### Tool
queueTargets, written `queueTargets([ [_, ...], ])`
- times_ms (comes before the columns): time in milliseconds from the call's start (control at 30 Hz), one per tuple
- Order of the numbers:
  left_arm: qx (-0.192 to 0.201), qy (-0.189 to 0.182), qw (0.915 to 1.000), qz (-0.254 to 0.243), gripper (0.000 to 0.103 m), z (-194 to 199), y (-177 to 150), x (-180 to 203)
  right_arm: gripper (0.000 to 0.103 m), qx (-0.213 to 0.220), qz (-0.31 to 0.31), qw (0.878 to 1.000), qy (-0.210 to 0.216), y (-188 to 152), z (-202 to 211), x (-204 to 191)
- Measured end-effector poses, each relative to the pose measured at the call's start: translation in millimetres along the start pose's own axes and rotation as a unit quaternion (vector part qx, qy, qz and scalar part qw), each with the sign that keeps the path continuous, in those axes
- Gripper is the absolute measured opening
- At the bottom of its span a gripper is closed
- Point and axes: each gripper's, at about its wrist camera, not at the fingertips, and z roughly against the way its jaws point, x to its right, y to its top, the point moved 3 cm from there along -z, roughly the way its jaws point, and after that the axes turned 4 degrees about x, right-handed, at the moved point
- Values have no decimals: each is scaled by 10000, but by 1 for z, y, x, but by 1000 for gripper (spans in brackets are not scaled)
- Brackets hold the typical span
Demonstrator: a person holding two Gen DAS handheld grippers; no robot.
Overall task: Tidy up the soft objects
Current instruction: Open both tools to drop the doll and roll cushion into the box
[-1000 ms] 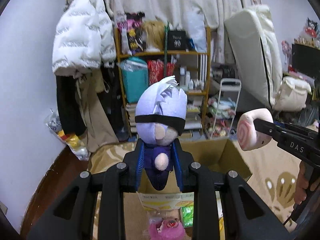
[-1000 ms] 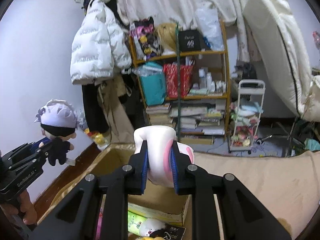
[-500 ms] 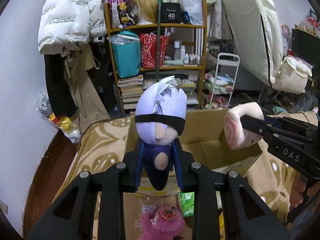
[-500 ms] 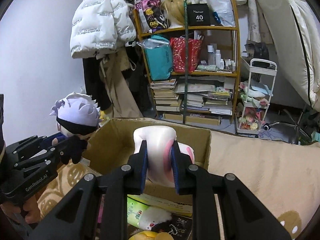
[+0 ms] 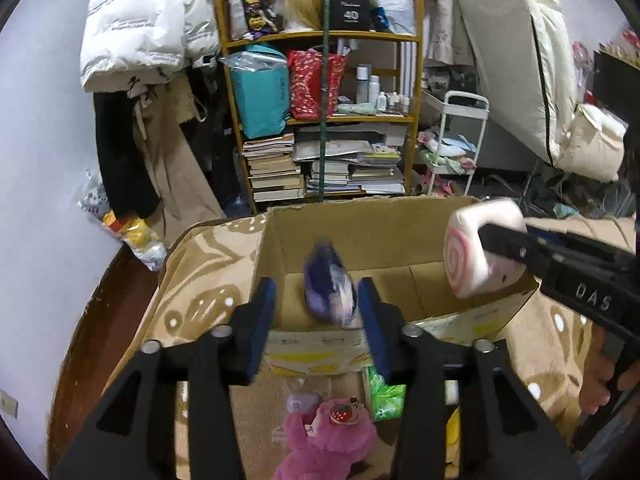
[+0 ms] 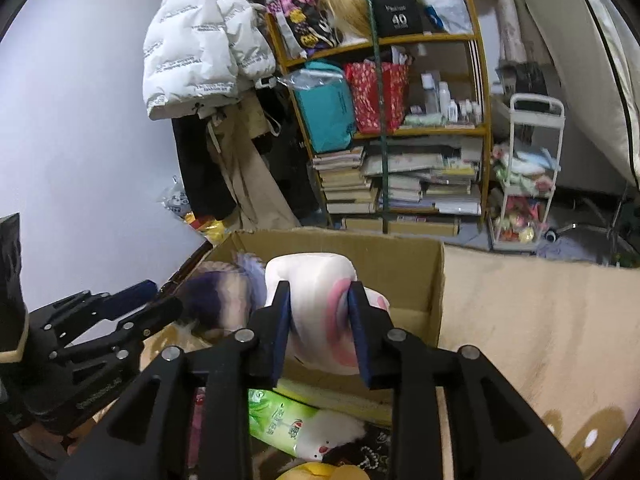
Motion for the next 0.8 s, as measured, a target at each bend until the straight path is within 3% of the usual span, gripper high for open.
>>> queueTargets([
  [33,13,48,10000,46,54,1,1,-3,35,-15,-4,10000,-16,0,0,0],
  [67,17,98,9999,73,56,2,1,-6,45,-6,8,10000,-68,0,0,1],
  [133,2,188,9998,72,57,3,0,-10,58,98,57,9997,-217,0,2,2],
  [200,-1,272,9996,120,57,7,0,-14,61,133,57,9996,-252,2,5,2],
  [300,37,303,9993,198,66,16,4,-18,70,96,-66,9996,-247,4,9,5],
  [467,184,426,9989,-38,81,38,6,-13,102,222,-177,9990,-353,8,25,7],
  [633,199,469,9980,-372,92,58,3,-1,103,150,-160,9990,-382,9,35,5],
  [800,270,558,9975,-342,98,82,0,-2,103,120,-185,9988,-438,6,46,1],
])
